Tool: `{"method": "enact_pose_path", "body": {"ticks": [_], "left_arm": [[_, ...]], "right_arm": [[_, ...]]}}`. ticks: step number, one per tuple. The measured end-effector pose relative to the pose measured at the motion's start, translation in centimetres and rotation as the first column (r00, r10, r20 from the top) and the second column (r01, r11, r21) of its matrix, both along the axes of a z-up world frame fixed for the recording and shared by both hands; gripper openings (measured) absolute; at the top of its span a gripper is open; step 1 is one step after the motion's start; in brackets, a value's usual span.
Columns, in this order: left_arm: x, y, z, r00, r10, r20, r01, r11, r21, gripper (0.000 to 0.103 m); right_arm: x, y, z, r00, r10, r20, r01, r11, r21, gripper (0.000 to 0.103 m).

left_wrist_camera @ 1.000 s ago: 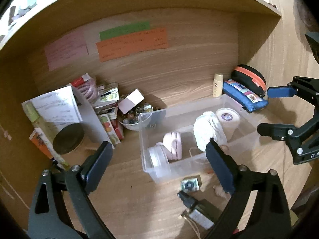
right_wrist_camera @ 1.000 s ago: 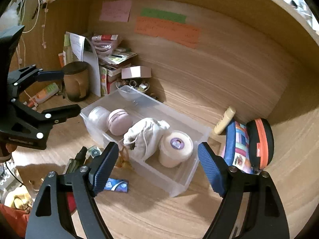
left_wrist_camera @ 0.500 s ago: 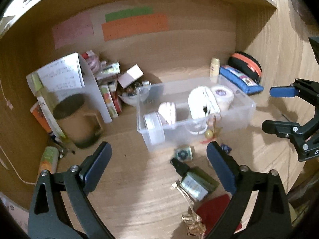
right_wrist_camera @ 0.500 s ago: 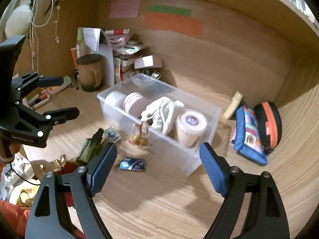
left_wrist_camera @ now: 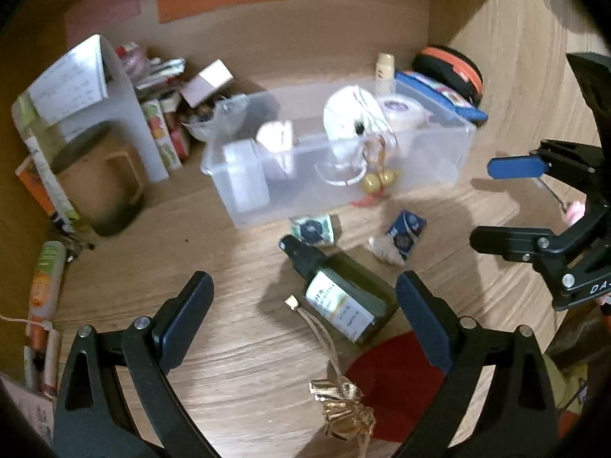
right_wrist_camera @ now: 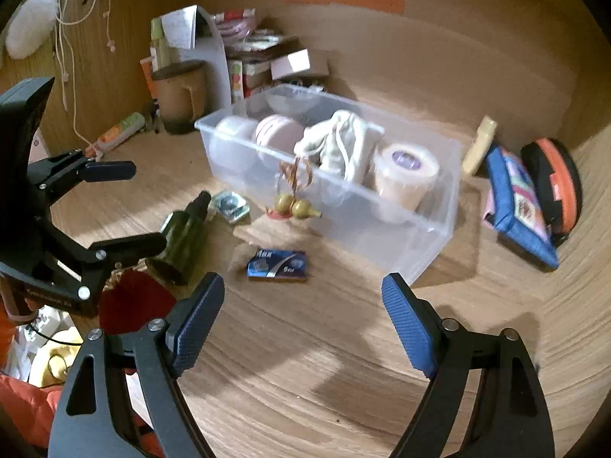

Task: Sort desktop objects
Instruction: 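Withdraw both tools and move toward the green bottle and blue blade pack, then grasp the green glass bottle with the left tool while the right tool grasps the blue Max blade pack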

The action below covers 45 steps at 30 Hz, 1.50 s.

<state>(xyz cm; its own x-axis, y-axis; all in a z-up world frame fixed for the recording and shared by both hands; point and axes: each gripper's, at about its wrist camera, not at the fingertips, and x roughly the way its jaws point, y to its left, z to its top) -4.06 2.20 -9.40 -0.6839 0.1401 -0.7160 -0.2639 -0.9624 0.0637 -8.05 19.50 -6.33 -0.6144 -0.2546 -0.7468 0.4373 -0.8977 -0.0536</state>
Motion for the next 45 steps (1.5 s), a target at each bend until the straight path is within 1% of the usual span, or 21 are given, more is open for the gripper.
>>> {"method": "enact_pose_path", "body": {"ticks": [3, 7, 14, 16, 18, 21, 24, 26, 28, 30, 31, 32, 33, 36, 38, 40, 42, 43, 45], "left_arm": [[-0.6, 0.2, -0.8, 0.999, -0.014, 0.028, 0.014, 1.0, 0.005, 0.098], [-1.8, 0.2, -1.8, 0.997, -0.02, 0.07, 0.019, 1.0, 0.009, 0.098], [-2.9, -0.3, -2.2, 0.997, -0.019, 0.081, 0.017, 1.0, 0.024, 0.098], [-3.0, -0.5, -2.3, 0.996, -0.017, 0.086, 0.014, 1.0, 0.028, 0.098], [-3.0, -0.6, -2.4, 0.996, -0.015, 0.085, 0.013, 1.0, 0.024, 0.098], [-2.8, -0.7, -2.4, 0.997, -0.013, 0.081, 0.012, 1.0, 0.017, 0.097], [-2.8, -0.7, -2.4, 0.996, -0.02, 0.085, 0.019, 1.0, 0.01, 0.085], [-2.9, -0.6, -2.6, 0.995, -0.025, 0.098, 0.024, 1.0, 0.003, 0.075], [-3.1, -0.5, -2.9, 0.994, -0.029, 0.107, 0.029, 1.0, 0.001, 0.07], [-3.3, -0.6, -3.2, 0.993, -0.025, 0.119, 0.025, 1.0, 0.003, 0.067], [-3.3, -0.7, -3.3, 0.992, -0.023, 0.121, 0.022, 1.0, 0.012, 0.066], [-3.4, -0.9, -3.3, 0.992, -0.024, 0.126, 0.021, 0.999, 0.025, 0.064], [-3.5, -1.0, -3.3, 0.992, -0.022, 0.125, 0.018, 0.999, 0.03, 0.062], [-3.5, -1.2, -3.2, 0.993, -0.009, 0.12, 0.005, 0.999, 0.036, 0.054], [-3.5, -1.4, -3.1, 0.993, -0.01, 0.117, 0.004, 0.999, 0.05, 0.044], [-3.5, -1.6, -3.1, 0.993, -0.009, 0.115, 0.002, 0.998, 0.063, 0.041], [-3.3, -2.0, -3.1, 0.994, 0.007, 0.109, -0.016, 0.996, 0.084, 0.041], [-3.3, -2.1, -3.0, 0.994, 0.018, 0.105, -0.027, 0.996, 0.082, 0.041], [-2.9, -2.5, -2.6, 0.996, 0.038, 0.078, -0.045, 0.994, 0.096, 0.041]], "right_arm": [[-0.6, -0.4, -1.2, 0.999, 0.012, 0.034, -0.012, 1.0, -0.004, 0.083], [-1.3, -1.3, -2.6, 0.998, 0.031, 0.055, -0.032, 0.999, 0.015, 0.083], [-2.7, -2.3, -3.9, 0.998, 0.044, 0.051, -0.047, 0.997, 0.056, 0.08], [-3.2, -2.3, -4.1, 0.997, 0.044, 0.057, -0.047, 0.997, 0.063, 0.077], [-3.9, -2.3, -4.4, 0.996, 0.044, 0.076, -0.048, 0.997, 0.063, 0.069], [-4.4, -2.4, -4.7, 0.995, 0.05, 0.092, -0.056, 0.996, 0.064, 0.067], [-4.6, -2.7, -4.8, 0.994, 0.057, 0.09, -0.063, 0.996, 0.065, 0.067], [-4.8, -2.9, -4.8, 0.994, 0.062, 0.09, -0.068, 0.996, 0.062, 0.067], [-4.9, -3.1, -4.8, 0.994, 0.067, 0.091, -0.072, 0.996, 0.056, 0.062], [-5.0, -3.2, -4.8, 0.992, 0.076, 0.097, -0.08, 0.996, 0.04, 0.054], [-5.0, -3.2, -4.8, 0.992, 0.079, 0.098, -0.083, 0.996, 0.034, 0.052], [-5.0, -3.2, -4.8, 0.992, 0.079, 0.097, -0.082, 0.996, 0.029, 0.047], [-5.0, -3.2, -4.8, 0.991, 0.083, 0.101, -0.085, 0.996, 0.021, 0.045], [-5.0, -3.0, -4.8, 0.991, 0.08, 0.107, -0.081, 0.997, 0.006, 0.045], [-4.9, -2.9, -4.8, 0.991, 0.075, 0.108, -0.076, 0.997, 0.005, 0.045], [-4.8, -2.8, -4.8, 0.992, 0.067, 0.107, -0.068, 0.998, 0.006, 0.045], [-4.6, -2.4, -4.7, 0.993, 0.056, 0.1, -0.056, 0.998, 0.002, 0.045], [-4.5, -2.2, -4.6, 0.995, 0.046, 0.092, -0.045, 0.999, -0.003, 0.045], [-4.3, -1.6, -4.3, 0.996, 0.031, 0.084, -0.029, 0.999, -0.022, 0.045]]}}
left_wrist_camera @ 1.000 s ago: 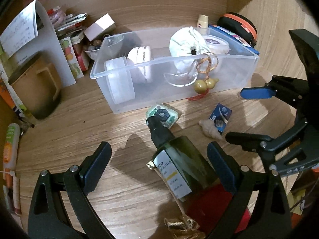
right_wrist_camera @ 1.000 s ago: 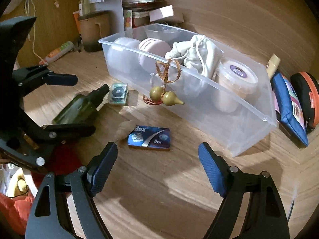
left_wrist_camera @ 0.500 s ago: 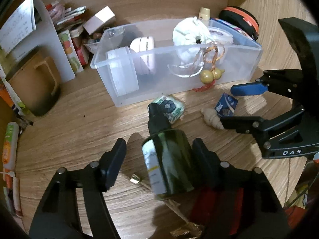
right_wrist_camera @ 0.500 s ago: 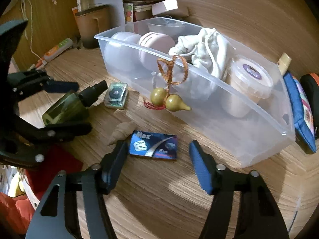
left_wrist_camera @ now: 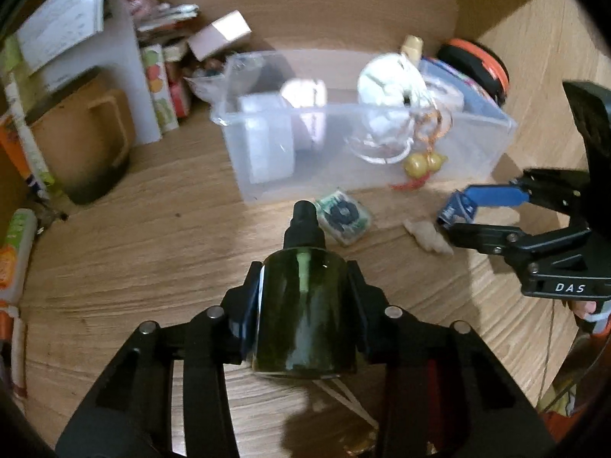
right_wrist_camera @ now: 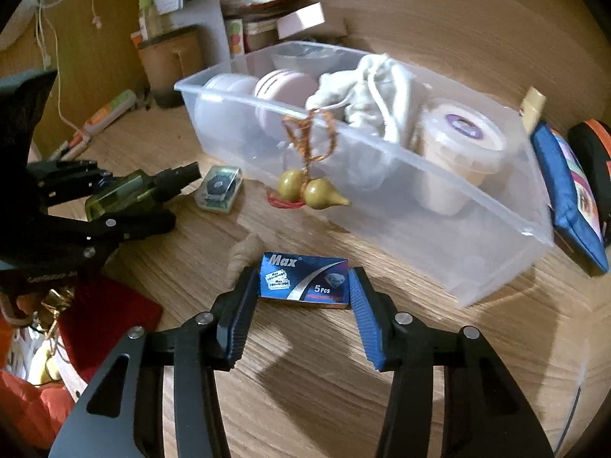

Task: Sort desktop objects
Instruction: 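Grasp the green glass bottle with the left tool while the right tool grasps the blue Max blade pack, then carry the bottle and blade pack over the clear box and open both tools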

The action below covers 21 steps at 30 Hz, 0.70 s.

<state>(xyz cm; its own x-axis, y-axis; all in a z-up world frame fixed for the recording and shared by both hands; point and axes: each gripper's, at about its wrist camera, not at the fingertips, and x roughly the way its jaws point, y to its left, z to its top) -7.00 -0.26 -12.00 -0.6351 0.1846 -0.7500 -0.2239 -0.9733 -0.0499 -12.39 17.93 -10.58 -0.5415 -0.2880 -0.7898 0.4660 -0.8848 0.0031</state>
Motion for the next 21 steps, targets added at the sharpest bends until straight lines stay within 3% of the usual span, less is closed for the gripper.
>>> {"method": "enact_pose_path", "body": {"ticks": [12, 21], "left_arm": [[1.8, -1.6, 2.8, 0.993, 0.074, -0.094, -0.074, 0.997, -0.003, 0.041], [2.6, -1.1, 5.7, 0.985, 0.054, -0.166, -0.059, 0.998, -0.027, 0.041]], "right_arm": [[1.8, 2.8, 2.4, 0.997, -0.057, -0.06, 0.053, 0.997, -0.061, 0.045], [3.0, 3.1, 5.7, 0.987, -0.058, -0.15, 0.05, 0.997, -0.056, 0.045]]}}
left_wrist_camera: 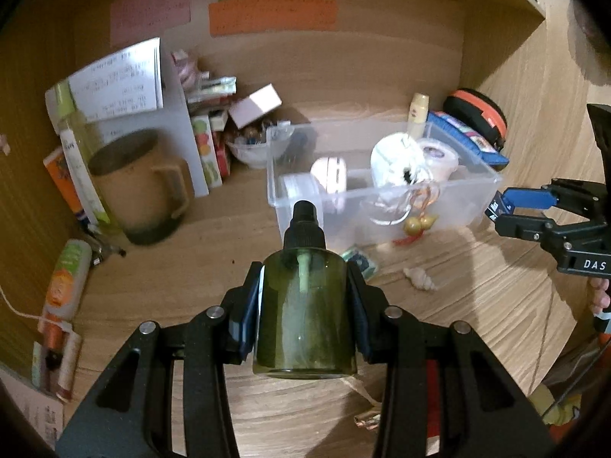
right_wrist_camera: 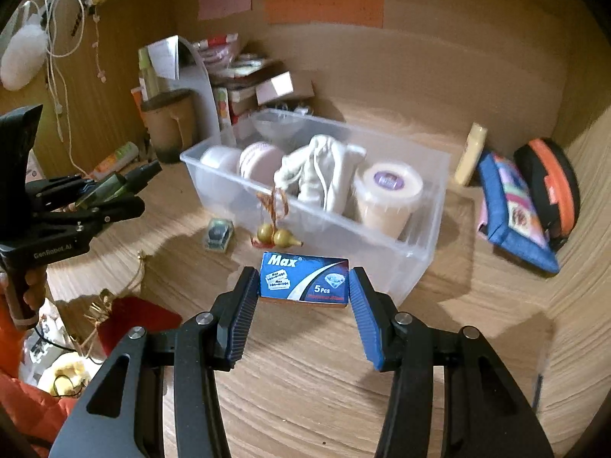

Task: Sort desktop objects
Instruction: 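Carry the bottle and blade pack over the clear box and open both tools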

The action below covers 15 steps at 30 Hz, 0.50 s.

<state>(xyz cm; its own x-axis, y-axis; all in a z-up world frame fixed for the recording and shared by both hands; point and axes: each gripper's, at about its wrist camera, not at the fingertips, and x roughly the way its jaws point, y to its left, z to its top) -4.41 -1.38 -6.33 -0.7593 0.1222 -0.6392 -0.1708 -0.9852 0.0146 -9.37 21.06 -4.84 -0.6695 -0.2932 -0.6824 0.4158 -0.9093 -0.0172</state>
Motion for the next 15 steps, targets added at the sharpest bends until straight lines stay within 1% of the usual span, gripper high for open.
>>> {"method": "enact_pose_path", "body": {"ticks": [3, 11, 15], "left_arm": [[0.0, 0.1, 0.9, 1.0, -0.01, -0.019, 0.01, 1.0, 0.005, 0.041], [-1.3, 0.2, 3.0, 0.999, -0.034, -0.037, 0.035, 0.999, 0.033, 0.041], [-2.5, 0.2, 3.7, 0.998, -0.036, -0.044, 0.037, 0.999, 0.025, 0.041]], "right_arm": [[0.2, 0.1, 1.1, 1.0, -0.004, -0.026, 0.004, 1.0, -0.003, 0.045], [-0.6, 0.4, 3.5, 0.996, -0.005, -0.086, 0.006, 1.0, 0.011, 0.045], [-1.6, 0.2, 4.5, 0.994, -0.002, -0.106, 0.004, 1.0, 0.017, 0.045]]}}
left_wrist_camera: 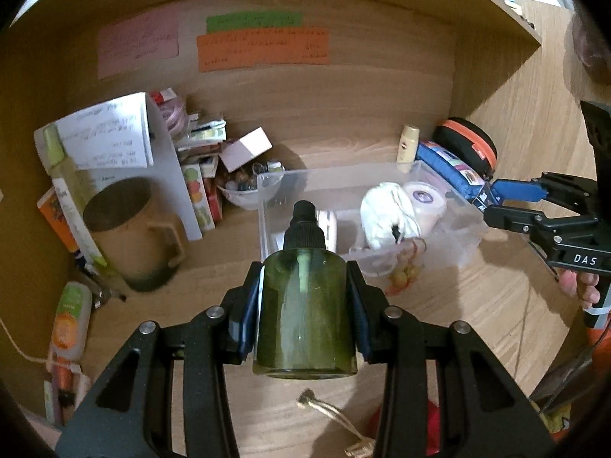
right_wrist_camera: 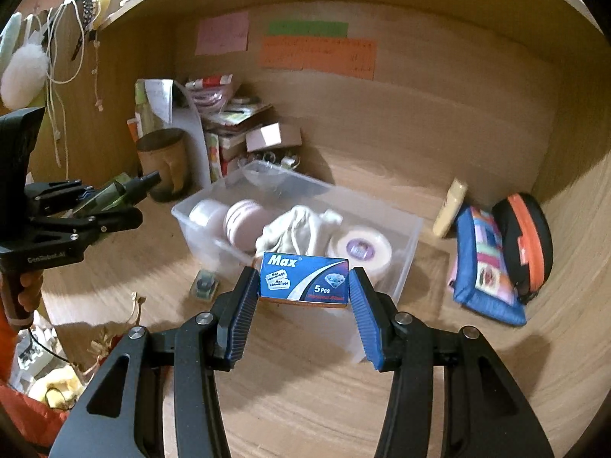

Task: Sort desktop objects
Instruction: 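Carry the bottle and blade pack over the clear box and open both tools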

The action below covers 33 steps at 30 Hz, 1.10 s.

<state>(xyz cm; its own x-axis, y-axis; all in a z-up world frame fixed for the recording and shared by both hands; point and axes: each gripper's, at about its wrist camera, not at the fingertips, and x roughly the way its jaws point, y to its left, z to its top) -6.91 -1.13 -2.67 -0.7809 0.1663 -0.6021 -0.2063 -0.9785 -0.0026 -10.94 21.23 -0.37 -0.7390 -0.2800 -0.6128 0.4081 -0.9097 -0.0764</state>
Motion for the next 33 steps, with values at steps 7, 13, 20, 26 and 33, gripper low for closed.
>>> {"method": "enact_pose_path", "body": {"ticks": [7, 13, 20, 26, 33], "left_arm": [[-3.1, -0.5, 0.9, 1.0, -0.012, 0.015, 0.012, 0.999, 0.032, 0.041], [-5.9, -0.7, 0.9, 0.999, -0.018, 0.038, 0.016, 0.998, 0.053, 0.041], [-9.2, -0.5, 0.0, 0.996, -0.042, 0.077, 0.038, 0.998, 0.057, 0.041], [-11.8, -0.6, -1.1, 0.992, -0.045, 0.119, 0.038, 0.998, 0.058, 0.041], [-14.3, 0.0, -2.3, 0.984, -0.066, 0.165, 0.059, 0.997, 0.046, 0.041]], "right_arm": [[-2.5, -0.4, 0.7, 1.0, 0.003, -0.005, -0.003, 1.0, -0.02, 0.045], [-4.6, -1.3, 0.8, 1.0, 0.017, 0.003, -0.017, 1.0, -0.026, 0.045], [-7.9, -2.8, 0.2, 0.999, 0.039, 0.033, -0.038, 0.999, -0.012, 0.045], [-10.7, -3.9, -0.9, 0.997, 0.046, 0.064, -0.047, 0.999, 0.006, 0.045], [-13.1, -5.0, -2.4, 0.991, 0.052, 0.125, -0.055, 0.998, 0.019, 0.045]]}}
